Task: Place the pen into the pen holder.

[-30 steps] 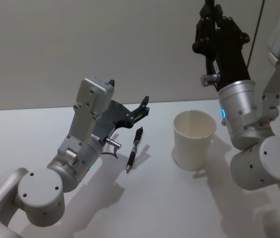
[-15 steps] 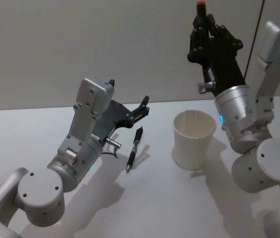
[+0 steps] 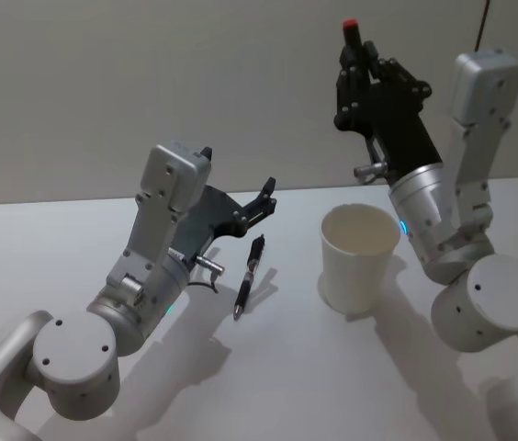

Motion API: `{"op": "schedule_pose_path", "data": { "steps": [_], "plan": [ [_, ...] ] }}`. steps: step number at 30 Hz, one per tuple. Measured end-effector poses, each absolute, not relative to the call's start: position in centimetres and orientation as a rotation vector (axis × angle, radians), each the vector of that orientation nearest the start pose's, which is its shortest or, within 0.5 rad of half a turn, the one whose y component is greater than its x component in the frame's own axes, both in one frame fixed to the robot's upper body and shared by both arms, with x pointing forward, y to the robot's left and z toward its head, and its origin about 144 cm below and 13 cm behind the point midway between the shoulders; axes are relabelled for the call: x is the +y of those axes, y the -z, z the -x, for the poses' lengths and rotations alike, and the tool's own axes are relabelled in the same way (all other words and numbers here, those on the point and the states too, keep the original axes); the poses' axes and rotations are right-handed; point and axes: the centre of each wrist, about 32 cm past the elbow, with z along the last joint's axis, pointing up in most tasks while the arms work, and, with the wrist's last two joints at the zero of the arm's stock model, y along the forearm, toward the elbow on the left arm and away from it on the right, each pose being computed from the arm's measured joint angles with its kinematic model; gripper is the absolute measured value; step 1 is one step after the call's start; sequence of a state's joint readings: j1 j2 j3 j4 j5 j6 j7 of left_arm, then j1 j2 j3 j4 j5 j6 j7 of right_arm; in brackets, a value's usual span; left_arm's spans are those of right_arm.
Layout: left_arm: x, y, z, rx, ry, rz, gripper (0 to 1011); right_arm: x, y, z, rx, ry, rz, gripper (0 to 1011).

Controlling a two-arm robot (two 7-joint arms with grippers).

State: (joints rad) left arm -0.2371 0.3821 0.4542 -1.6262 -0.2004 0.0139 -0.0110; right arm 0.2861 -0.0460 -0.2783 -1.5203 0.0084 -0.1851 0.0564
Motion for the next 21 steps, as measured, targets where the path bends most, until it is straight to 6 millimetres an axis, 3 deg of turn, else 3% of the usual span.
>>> {"op": "schedule_pose_path", "data": {
  "steps": [21],
  "plan": [
    [19.8, -120.4, -49.2, -0.268, -1.124, -0.061, 1001, -13.8, -122.0, -52.1, -0.287, 1.147, -0.246, 185]
  ]
}}
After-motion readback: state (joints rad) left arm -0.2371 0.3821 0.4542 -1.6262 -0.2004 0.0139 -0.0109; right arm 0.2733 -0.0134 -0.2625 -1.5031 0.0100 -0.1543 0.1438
